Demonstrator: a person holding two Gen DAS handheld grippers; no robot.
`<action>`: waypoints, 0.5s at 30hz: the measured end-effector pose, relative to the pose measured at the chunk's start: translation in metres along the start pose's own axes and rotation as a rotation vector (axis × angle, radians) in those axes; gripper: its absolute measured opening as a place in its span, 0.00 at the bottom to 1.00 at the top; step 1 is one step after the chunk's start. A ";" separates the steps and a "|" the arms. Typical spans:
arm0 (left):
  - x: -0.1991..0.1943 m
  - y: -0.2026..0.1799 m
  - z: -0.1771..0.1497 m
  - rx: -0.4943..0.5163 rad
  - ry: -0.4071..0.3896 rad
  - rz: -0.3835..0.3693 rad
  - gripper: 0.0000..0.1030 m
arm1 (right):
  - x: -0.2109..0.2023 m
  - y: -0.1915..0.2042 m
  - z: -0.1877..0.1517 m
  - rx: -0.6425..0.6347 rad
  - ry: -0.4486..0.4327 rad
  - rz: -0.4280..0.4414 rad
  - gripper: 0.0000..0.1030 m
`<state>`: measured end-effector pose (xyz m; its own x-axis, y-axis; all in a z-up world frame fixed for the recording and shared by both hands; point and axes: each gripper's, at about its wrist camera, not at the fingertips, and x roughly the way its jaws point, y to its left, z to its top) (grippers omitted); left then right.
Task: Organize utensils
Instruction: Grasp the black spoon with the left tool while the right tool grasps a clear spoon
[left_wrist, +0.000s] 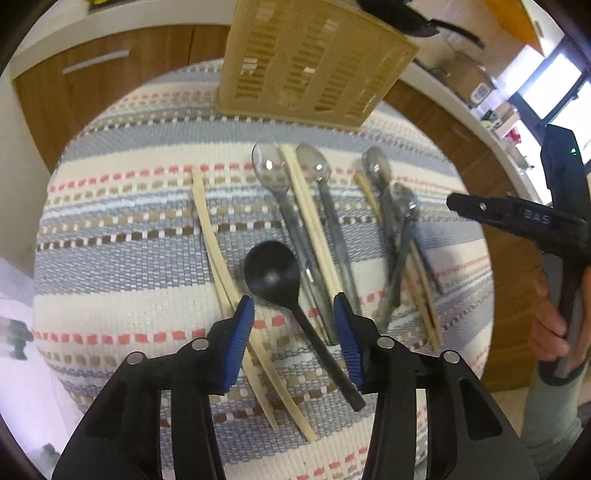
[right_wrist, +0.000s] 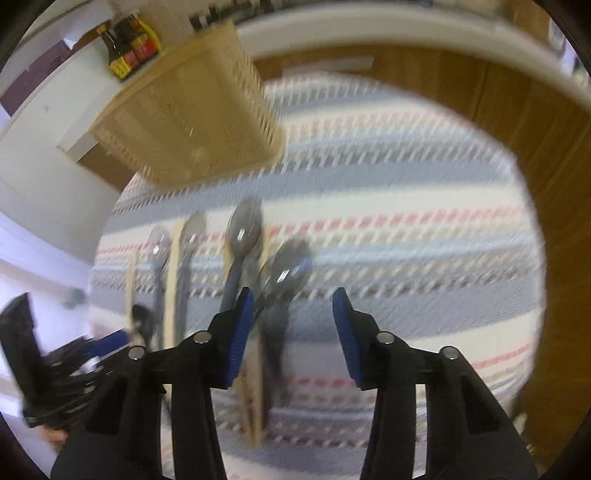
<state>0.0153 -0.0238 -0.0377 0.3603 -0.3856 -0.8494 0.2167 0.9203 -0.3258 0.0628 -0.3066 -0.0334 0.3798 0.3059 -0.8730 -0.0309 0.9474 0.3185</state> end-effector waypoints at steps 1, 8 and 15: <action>0.004 0.000 0.000 -0.003 0.005 0.005 0.33 | 0.006 -0.001 -0.002 0.015 0.038 0.027 0.36; 0.023 -0.011 0.014 0.004 -0.004 0.050 0.29 | 0.014 0.020 -0.008 0.023 0.137 0.136 0.28; 0.023 -0.014 0.029 0.078 -0.024 0.093 0.29 | 0.033 0.029 -0.005 0.032 0.191 0.083 0.18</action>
<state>0.0469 -0.0472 -0.0404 0.4039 -0.3007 -0.8640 0.2508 0.9446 -0.2116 0.0700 -0.2684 -0.0545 0.1947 0.3978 -0.8966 -0.0241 0.9157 0.4011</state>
